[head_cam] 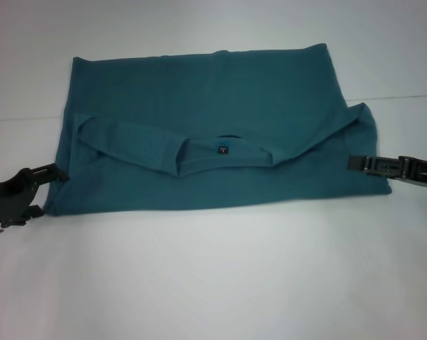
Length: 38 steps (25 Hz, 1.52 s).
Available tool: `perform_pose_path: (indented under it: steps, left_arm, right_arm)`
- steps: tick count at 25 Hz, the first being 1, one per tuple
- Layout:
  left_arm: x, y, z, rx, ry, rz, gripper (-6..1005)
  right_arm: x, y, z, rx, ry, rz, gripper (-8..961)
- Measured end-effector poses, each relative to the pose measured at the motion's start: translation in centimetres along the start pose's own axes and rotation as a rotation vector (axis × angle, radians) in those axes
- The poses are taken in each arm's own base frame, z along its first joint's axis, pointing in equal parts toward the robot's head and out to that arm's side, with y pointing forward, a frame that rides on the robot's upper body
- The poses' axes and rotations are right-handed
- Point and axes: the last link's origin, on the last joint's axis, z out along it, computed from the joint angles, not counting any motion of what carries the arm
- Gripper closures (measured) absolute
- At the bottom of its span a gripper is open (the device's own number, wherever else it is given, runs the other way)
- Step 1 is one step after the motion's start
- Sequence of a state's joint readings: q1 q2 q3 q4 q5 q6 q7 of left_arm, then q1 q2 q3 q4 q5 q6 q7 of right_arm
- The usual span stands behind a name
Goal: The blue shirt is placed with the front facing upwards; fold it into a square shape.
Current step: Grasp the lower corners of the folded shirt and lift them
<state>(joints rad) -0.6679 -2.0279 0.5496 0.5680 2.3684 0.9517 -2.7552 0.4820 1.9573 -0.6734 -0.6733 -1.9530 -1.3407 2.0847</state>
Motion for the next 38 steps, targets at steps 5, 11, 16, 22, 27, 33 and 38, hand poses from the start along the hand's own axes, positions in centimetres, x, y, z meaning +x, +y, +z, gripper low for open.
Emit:
perform_pose_path:
  steps: [5,11,16,22,27,33,38]
  left_arm:
    - [-0.2,0.4,0.3,-0.005,-0.01,0.009,53]
    - [-0.5,1.6,0.8,-0.028,-0.044,0.047,54]
    - [-0.7,2.1,0.9,-0.037,-0.061,0.069,55]
    - [-0.9,3.2,0.9,-0.103,-0.07,0.095,56]
    - [-0.6,2.2,0.5,-0.083,-0.05,0.079,57]
    - [-0.2,0.8,-0.6,-0.063,-0.018,0.057,58]
    - [-0.3,0.1,-0.9,-0.051,-0.016,0.042,59]
  right_arm:
    - [0.0,0.0,0.0,0.0,-0.001,0.001,159]
    - [0.0,0.0,-0.1,0.001,-0.003,0.003,158]
    - [0.0,0.0,-0.1,0.0,-0.003,0.002,158]
    - [0.0,0.0,-0.1,0.0,-0.003,0.003,158]
    - [0.0,0.0,0.0,0.0,-0.003,0.002,159]
    - [0.0,0.0,0.0,0.001,-0.003,0.001,159]
    - [0.0,0.0,0.0,0.002,-0.003,0.001,159]
